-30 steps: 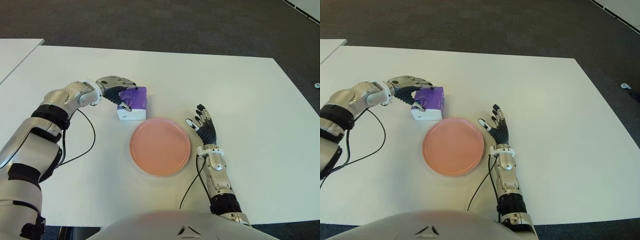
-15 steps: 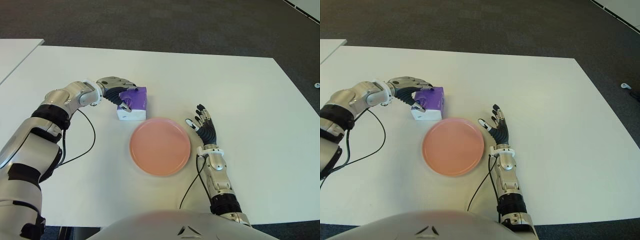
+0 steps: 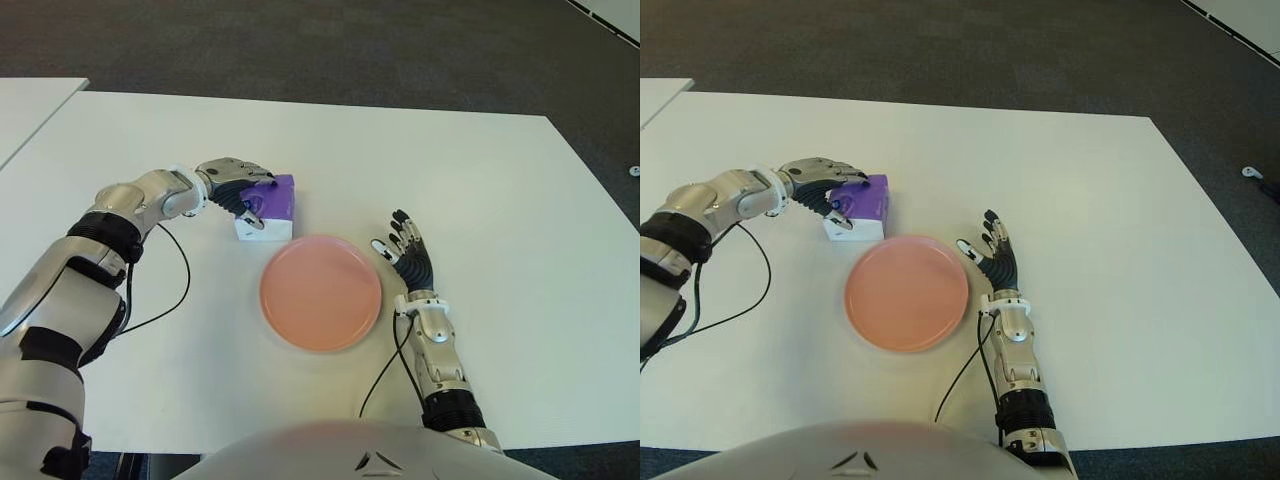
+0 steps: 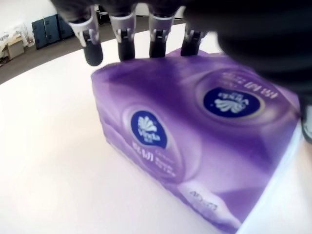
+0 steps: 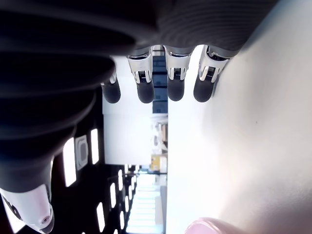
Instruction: Put the tissue paper into the plate.
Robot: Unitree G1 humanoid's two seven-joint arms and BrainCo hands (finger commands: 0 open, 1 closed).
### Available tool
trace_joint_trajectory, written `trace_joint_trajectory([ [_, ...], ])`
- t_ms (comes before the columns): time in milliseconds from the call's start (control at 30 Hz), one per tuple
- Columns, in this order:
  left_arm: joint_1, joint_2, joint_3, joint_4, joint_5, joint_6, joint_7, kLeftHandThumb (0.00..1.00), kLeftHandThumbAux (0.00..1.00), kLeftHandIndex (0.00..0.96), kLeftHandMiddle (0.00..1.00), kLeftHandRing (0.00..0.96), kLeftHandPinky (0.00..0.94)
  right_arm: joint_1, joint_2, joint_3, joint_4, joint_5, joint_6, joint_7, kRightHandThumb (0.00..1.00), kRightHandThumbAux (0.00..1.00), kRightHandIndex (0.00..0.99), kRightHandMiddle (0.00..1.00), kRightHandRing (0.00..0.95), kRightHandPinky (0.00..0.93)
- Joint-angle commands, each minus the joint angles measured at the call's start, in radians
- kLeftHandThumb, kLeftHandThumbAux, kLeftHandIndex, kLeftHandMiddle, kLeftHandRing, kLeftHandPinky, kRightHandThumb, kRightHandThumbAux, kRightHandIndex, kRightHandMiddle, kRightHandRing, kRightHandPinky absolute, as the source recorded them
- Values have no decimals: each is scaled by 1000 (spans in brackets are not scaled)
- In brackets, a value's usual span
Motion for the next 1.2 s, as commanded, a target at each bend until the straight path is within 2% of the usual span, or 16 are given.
trace_joint_trajectory([
  [33,41,-19,-31,26,24,-14,19,36,310,0,0,0,0,48,1,4,25,8,58,7,0,645,0,0,0,0],
  [867,84,-77,-95,56,33,-26,82,16,304,0,0,0,0,79,-1,-2,1,13,70,10,0,655,0,0,0,0],
  [1200,121,-106,-130,83,59,-20,167,0,309,0,0,0,0,98,0,-2,-19,17,75,12,0,663,0,0,0,0],
])
